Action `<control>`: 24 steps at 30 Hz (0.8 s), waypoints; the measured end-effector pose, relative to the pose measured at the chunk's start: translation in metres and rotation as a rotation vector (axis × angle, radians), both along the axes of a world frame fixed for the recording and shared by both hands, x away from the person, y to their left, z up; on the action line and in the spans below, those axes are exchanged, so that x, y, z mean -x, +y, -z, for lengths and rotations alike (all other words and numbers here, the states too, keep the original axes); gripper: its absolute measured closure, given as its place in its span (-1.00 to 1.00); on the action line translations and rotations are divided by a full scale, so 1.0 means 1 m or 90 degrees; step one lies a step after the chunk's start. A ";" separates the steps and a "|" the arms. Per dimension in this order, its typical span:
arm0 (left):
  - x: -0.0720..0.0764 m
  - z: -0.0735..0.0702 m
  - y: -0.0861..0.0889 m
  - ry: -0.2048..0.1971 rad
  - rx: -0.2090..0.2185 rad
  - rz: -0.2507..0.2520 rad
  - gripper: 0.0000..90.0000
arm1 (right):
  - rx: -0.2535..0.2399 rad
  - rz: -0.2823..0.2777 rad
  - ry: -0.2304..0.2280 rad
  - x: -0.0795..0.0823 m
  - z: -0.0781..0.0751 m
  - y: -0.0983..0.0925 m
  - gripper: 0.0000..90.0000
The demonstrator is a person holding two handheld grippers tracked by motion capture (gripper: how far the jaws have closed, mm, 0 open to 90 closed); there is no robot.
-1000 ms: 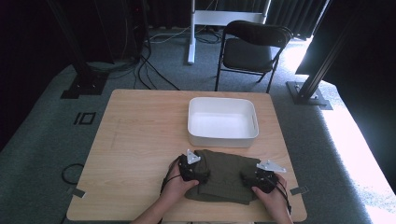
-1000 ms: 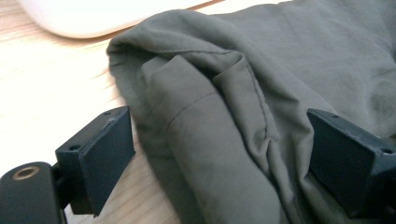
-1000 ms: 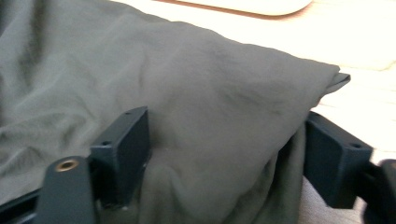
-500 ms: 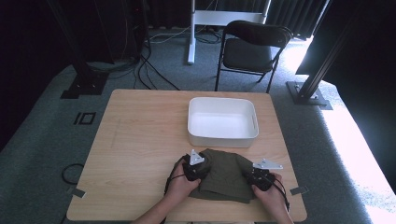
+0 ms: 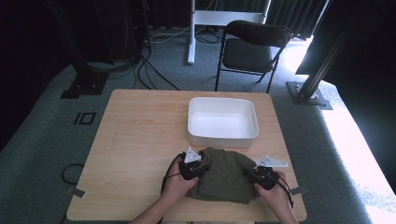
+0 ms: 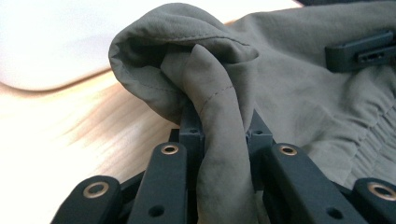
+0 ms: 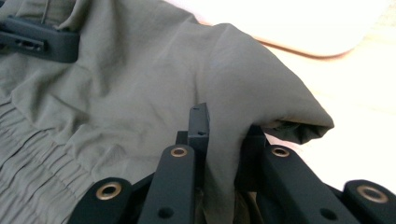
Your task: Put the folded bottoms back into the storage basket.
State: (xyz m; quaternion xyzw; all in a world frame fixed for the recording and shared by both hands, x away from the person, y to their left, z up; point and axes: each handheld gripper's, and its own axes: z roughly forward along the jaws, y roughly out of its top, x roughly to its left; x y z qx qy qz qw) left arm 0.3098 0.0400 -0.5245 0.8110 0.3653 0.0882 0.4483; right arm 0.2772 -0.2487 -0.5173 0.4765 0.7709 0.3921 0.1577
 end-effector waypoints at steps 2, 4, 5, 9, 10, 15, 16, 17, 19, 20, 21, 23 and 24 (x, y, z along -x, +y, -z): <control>0.002 -0.003 0.000 -0.005 0.009 0.001 0.72 | -0.012 -0.001 -0.004 0.000 -0.006 -0.001 0.79; 0.002 -0.008 0.002 -0.013 0.026 0.000 0.72 | -0.018 -0.003 -0.013 0.001 -0.013 -0.001 0.79; 0.003 -0.011 0.003 -0.020 0.028 0.001 0.72 | -0.024 -0.003 -0.016 0.001 -0.017 -0.002 0.79; 0.002 -0.025 0.006 -0.030 0.043 -0.002 0.72 | -0.043 -0.010 -0.032 0.001 -0.032 -0.003 0.79; 0.001 -0.028 0.007 -0.035 0.043 0.000 0.72 | -0.047 -0.011 -0.035 0.000 -0.035 -0.004 0.79; -0.003 -0.043 0.011 -0.046 0.059 -0.007 0.72 | -0.056 -0.015 -0.048 -0.006 -0.049 -0.004 0.79; -0.004 -0.045 0.012 -0.048 0.063 -0.009 0.72 | -0.061 -0.014 -0.052 -0.007 -0.052 -0.004 0.79; -0.004 -0.048 0.012 -0.051 0.067 -0.010 0.72 | -0.061 -0.016 -0.052 -0.009 -0.055 -0.003 0.79; -0.005 -0.052 0.013 -0.056 0.072 -0.012 0.73 | -0.061 -0.017 -0.061 -0.011 -0.060 -0.003 0.79; -0.007 -0.054 0.014 -0.058 0.072 -0.013 0.73 | -0.061 -0.019 -0.062 -0.013 -0.063 -0.002 0.79; -0.008 -0.057 0.014 -0.061 0.070 -0.013 0.72 | -0.068 -0.020 -0.066 -0.015 -0.065 -0.002 0.79; -0.012 -0.063 0.016 -0.063 0.075 -0.017 0.73 | -0.066 -0.024 -0.073 -0.018 -0.072 -0.001 0.79; -0.014 -0.067 0.016 -0.066 0.078 -0.018 0.73 | -0.067 -0.023 -0.078 -0.020 -0.075 -0.001 0.79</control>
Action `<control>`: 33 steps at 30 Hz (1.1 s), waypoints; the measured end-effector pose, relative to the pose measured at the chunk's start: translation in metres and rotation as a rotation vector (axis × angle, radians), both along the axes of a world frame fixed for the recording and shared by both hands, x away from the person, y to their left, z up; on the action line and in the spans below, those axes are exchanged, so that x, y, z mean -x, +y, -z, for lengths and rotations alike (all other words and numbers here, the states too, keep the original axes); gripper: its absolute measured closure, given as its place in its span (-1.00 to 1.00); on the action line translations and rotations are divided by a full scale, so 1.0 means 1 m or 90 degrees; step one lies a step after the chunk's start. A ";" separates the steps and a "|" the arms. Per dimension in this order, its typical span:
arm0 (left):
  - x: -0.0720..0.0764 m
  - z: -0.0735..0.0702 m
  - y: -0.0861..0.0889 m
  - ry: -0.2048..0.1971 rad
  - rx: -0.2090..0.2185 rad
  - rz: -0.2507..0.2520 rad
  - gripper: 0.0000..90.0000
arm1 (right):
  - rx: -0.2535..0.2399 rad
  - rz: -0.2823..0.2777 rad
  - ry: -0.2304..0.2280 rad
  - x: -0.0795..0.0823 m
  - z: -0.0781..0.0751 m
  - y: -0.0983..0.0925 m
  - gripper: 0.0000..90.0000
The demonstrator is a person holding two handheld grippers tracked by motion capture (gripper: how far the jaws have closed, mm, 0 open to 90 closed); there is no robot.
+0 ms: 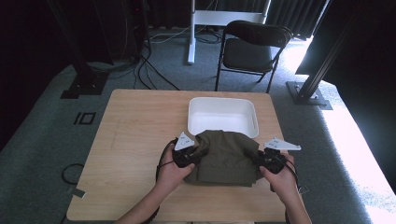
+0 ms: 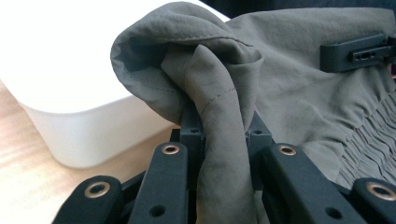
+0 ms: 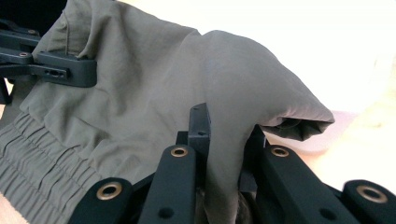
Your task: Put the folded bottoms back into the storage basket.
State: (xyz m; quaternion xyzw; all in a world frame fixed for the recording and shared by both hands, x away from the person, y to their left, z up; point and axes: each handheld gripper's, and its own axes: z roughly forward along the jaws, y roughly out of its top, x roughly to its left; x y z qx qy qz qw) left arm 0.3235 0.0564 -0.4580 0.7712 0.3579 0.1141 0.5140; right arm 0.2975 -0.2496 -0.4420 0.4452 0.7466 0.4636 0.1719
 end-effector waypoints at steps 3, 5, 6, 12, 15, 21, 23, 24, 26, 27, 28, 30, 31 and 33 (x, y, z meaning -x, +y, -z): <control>-0.006 -0.011 0.001 -0.009 0.004 -0.003 0.73 | -0.002 0.000 -0.010 -0.007 -0.010 0.000 0.79; -0.011 -0.018 0.002 -0.015 0.006 -0.005 0.73 | 0.000 -0.001 -0.017 -0.013 -0.018 0.001 0.79; -0.013 -0.021 0.003 -0.015 0.010 -0.006 0.73 | -0.003 -0.002 -0.019 -0.015 -0.020 0.001 0.79; -0.028 -0.038 0.003 -0.026 0.012 -0.014 0.73 | -0.013 -0.007 -0.028 -0.032 -0.039 0.001 0.79; -0.036 -0.044 0.004 -0.027 0.011 -0.019 0.73 | -0.024 -0.011 -0.024 -0.041 -0.046 0.001 0.79; -0.053 -0.054 0.006 -0.025 0.018 -0.030 0.73 | -0.029 -0.003 -0.025 -0.060 -0.058 0.002 0.79; -0.058 -0.057 0.005 -0.027 0.020 -0.037 0.73 | -0.031 0.000 -0.022 -0.066 -0.060 0.003 0.79; -0.062 -0.058 0.005 -0.027 0.019 -0.037 0.73 | -0.033 0.003 -0.022 -0.070 -0.061 0.002 0.79; -0.069 -0.061 0.004 -0.028 0.017 -0.042 0.73 | -0.038 0.009 -0.018 -0.078 -0.063 0.002 0.79; -0.072 -0.062 0.003 -0.028 0.017 -0.043 0.73 | -0.040 0.012 -0.016 -0.081 -0.064 0.002 0.79; -0.075 -0.062 0.002 -0.030 0.016 -0.045 0.72 | -0.038 0.015 -0.014 -0.085 -0.065 0.001 0.79; -0.081 -0.062 -0.001 -0.033 0.014 -0.047 0.73 | -0.036 0.022 -0.012 -0.092 -0.066 0.001 0.79; -0.084 -0.061 -0.002 -0.032 0.014 -0.048 0.73 | -0.035 0.025 -0.010 -0.096 -0.066 0.000 0.79; -0.092 -0.060 -0.004 -0.031 0.014 -0.051 0.73 | -0.034 0.032 -0.007 -0.102 -0.066 -0.001 0.79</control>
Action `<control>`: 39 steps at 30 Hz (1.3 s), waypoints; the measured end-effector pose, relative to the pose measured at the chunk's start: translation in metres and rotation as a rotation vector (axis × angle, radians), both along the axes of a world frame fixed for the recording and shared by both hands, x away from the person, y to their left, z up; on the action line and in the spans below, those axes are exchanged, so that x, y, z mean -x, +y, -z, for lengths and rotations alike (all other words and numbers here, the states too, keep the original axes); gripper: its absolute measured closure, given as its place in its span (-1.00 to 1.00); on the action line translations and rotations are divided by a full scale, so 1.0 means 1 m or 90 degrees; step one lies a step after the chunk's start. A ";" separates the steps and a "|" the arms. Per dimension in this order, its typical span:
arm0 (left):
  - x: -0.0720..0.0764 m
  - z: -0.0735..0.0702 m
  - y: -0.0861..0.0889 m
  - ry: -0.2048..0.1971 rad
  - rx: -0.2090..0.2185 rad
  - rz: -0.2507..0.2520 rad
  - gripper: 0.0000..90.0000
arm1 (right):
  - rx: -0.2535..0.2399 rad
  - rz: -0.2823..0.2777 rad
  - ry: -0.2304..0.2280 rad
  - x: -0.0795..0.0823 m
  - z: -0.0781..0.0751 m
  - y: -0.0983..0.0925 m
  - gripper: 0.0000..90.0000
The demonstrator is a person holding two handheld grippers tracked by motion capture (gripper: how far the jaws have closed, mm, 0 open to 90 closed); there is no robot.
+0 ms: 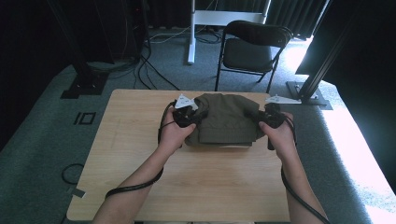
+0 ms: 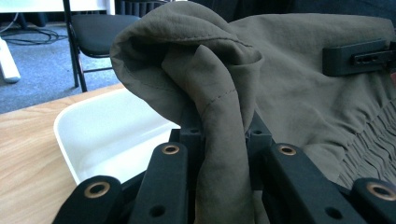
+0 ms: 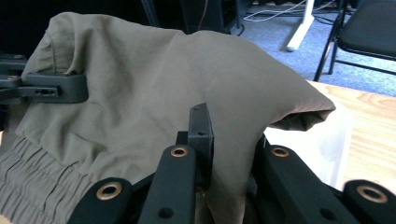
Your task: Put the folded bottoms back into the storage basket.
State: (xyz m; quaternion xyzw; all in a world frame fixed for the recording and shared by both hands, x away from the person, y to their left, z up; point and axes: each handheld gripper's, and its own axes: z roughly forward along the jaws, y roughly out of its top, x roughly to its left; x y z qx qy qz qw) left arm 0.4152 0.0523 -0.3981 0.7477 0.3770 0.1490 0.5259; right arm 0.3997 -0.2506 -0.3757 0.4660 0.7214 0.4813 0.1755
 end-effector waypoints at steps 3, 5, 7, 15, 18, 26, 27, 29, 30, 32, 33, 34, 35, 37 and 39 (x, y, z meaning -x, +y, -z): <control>-0.009 0.001 -0.002 0.002 -0.002 -0.007 0.73 | -0.003 0.011 0.009 -0.012 0.002 -0.001 0.79; -0.017 0.001 -0.003 0.003 -0.007 -0.010 0.73 | -0.001 0.016 0.015 -0.019 0.003 -0.001 0.79; -0.022 0.001 -0.004 -0.006 -0.008 -0.013 0.73 | -0.004 0.018 0.019 -0.027 0.005 0.000 0.79; -0.047 0.012 -0.009 0.015 -0.011 -0.023 0.73 | 0.002 0.042 0.046 -0.056 0.015 -0.001 0.79; -0.057 0.019 -0.012 0.026 -0.015 -0.028 0.72 | -0.001 0.051 0.058 -0.063 0.021 -0.002 0.79; -0.072 0.042 -0.019 0.058 -0.032 -0.025 0.72 | 0.006 0.066 0.083 -0.076 0.045 -0.006 0.79; -0.073 0.045 -0.019 0.066 -0.034 -0.028 0.72 | 0.009 0.066 0.086 -0.076 0.047 -0.006 0.79; -0.076 0.050 -0.020 0.074 -0.049 -0.028 0.72 | 0.014 0.067 0.094 -0.079 0.054 -0.004 0.79; -0.076 0.052 -0.021 0.077 -0.052 -0.031 0.72 | 0.017 0.068 0.096 -0.080 0.057 -0.004 0.79; -0.078 0.057 -0.022 0.087 -0.065 -0.032 0.72 | 0.023 0.072 0.105 -0.083 0.063 -0.002 0.79; -0.079 0.060 -0.023 0.088 -0.068 -0.038 0.72 | 0.026 0.071 0.106 -0.084 0.065 -0.002 0.79; -0.080 0.062 -0.023 0.095 -0.071 -0.043 0.72 | 0.027 0.073 0.108 -0.085 0.067 -0.001 0.79; -0.081 0.065 -0.023 0.098 -0.074 -0.043 0.72 | 0.028 0.073 0.113 -0.086 0.069 0.000 0.79; -0.082 0.069 -0.024 0.109 -0.087 -0.046 0.72 | 0.037 0.075 0.116 -0.087 0.074 0.001 0.79; -0.084 0.073 -0.025 0.113 -0.095 -0.050 0.72 | 0.044 0.076 0.124 -0.089 0.078 0.003 0.79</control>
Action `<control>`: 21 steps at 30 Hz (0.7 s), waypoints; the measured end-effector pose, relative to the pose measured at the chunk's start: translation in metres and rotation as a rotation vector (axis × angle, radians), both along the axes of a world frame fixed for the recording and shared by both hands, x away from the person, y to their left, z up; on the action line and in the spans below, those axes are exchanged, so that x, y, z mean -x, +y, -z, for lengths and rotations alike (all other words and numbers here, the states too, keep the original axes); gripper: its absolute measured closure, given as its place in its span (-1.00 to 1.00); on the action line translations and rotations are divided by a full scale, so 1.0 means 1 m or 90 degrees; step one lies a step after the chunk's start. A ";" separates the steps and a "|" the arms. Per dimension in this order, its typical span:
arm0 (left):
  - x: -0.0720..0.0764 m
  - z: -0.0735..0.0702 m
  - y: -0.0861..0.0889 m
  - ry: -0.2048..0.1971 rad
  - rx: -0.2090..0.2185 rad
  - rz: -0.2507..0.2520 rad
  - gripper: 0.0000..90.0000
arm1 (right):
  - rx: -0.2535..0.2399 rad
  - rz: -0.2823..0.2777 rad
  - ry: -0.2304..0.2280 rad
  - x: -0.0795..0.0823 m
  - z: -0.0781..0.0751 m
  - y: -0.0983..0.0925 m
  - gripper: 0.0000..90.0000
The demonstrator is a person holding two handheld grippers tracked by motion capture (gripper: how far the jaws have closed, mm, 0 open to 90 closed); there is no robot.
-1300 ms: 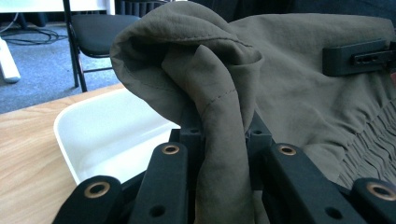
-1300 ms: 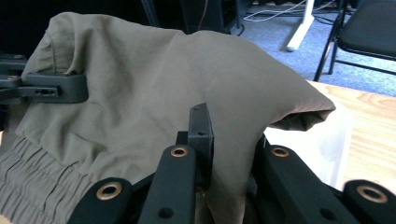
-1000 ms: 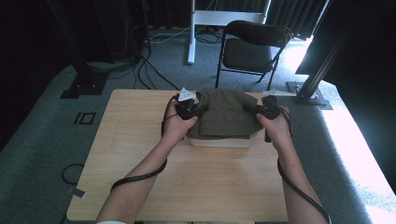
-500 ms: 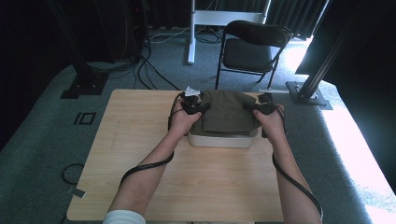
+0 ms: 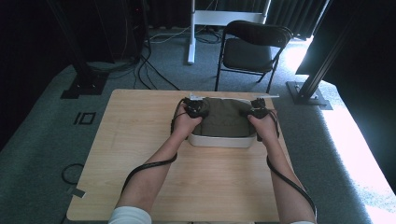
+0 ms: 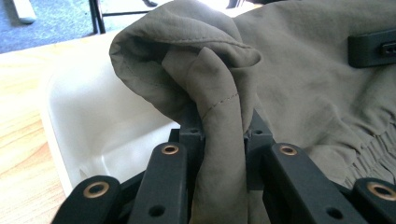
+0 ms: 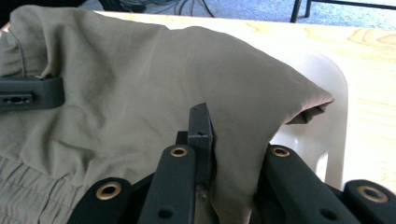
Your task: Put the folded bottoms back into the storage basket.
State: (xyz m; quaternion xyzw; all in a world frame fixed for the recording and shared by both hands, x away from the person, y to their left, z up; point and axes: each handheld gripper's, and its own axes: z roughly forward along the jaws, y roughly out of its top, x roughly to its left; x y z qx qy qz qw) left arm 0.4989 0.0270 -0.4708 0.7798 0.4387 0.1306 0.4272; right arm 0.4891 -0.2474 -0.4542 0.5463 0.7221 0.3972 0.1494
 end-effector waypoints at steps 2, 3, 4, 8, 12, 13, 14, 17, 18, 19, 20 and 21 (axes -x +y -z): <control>-0.001 0.003 -0.001 0.008 -0.010 -0.002 0.72 | 0.006 0.002 0.005 -0.001 0.004 0.002 0.79; -0.002 0.005 -0.002 0.016 -0.016 -0.006 0.72 | 0.011 0.002 0.006 -0.002 0.005 0.003 0.79; -0.003 0.006 -0.002 0.020 -0.017 -0.009 0.71 | 0.013 0.003 0.010 -0.003 0.008 0.004 0.79; -0.005 0.012 -0.004 0.041 -0.043 -0.017 0.71 | 0.024 0.008 0.025 -0.006 0.015 0.007 0.79; -0.006 0.012 -0.006 0.049 -0.065 -0.019 0.71 | 0.038 0.015 0.038 -0.008 0.020 0.010 0.78; -0.006 0.012 -0.007 0.051 -0.069 -0.020 0.70 | 0.043 0.017 0.042 -0.009 0.020 0.012 0.78; -0.006 0.012 -0.008 0.053 -0.083 -0.019 0.70 | 0.044 0.018 0.044 -0.009 0.020 0.012 0.78; -0.007 0.012 -0.012 0.063 -0.116 -0.014 0.67 | 0.055 0.022 0.052 -0.011 0.022 0.014 0.78; -0.007 0.012 -0.012 0.063 -0.116 -0.014 0.66 | 0.058 0.022 0.055 -0.011 0.022 0.014 0.78; -0.008 0.013 -0.015 0.067 -0.138 -0.012 0.64 | 0.066 0.022 0.059 -0.011 0.022 0.016 0.78; -0.008 0.013 -0.016 0.068 -0.147 -0.011 0.64 | 0.068 0.022 0.059 -0.011 0.023 0.016 0.78; -0.008 0.013 -0.017 0.068 -0.153 -0.010 0.63 | 0.069 0.023 0.061 -0.011 0.023 0.016 0.78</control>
